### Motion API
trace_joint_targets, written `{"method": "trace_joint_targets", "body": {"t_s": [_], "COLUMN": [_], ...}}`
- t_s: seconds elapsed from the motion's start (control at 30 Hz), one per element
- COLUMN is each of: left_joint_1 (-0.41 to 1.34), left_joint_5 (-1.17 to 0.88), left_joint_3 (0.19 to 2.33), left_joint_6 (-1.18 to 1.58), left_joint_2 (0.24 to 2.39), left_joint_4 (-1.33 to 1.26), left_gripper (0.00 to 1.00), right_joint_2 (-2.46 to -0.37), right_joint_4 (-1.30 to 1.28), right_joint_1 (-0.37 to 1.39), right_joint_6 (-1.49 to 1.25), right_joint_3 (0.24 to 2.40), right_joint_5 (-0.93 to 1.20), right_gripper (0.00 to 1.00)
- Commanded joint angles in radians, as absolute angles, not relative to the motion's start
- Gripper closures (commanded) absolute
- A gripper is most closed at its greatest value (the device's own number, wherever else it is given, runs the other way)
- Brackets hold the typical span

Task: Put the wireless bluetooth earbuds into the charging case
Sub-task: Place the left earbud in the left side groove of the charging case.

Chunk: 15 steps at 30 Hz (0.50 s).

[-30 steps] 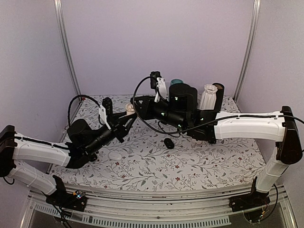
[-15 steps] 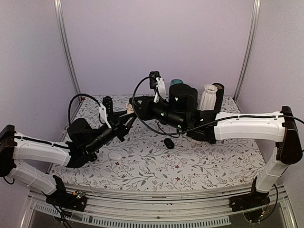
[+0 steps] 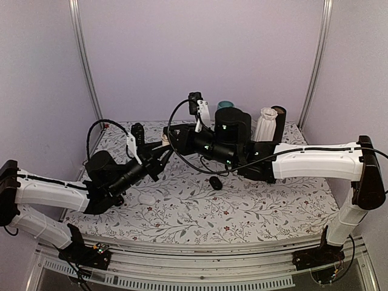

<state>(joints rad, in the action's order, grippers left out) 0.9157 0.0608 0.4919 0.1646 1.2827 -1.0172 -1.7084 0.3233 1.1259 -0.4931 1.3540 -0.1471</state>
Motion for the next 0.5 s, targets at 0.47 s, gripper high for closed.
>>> {"method": "trace_joint_targets", "body": {"t_s": [0.47], "left_joint_1": [0.931], "left_joint_5": [0.070], "left_joint_3": [0.491], "left_joint_6": [0.076], "left_joint_2": [1.205], "left_joint_4": [-0.979], "left_gripper": [1.00], "right_joint_2": [-1.738], "right_joint_4": [0.348], "right_joint_1": [1.137], "right_joint_6": [-0.479], "right_joint_3": [1.362], "right_joint_5": [-0.064], "right_gripper": [0.86]}}
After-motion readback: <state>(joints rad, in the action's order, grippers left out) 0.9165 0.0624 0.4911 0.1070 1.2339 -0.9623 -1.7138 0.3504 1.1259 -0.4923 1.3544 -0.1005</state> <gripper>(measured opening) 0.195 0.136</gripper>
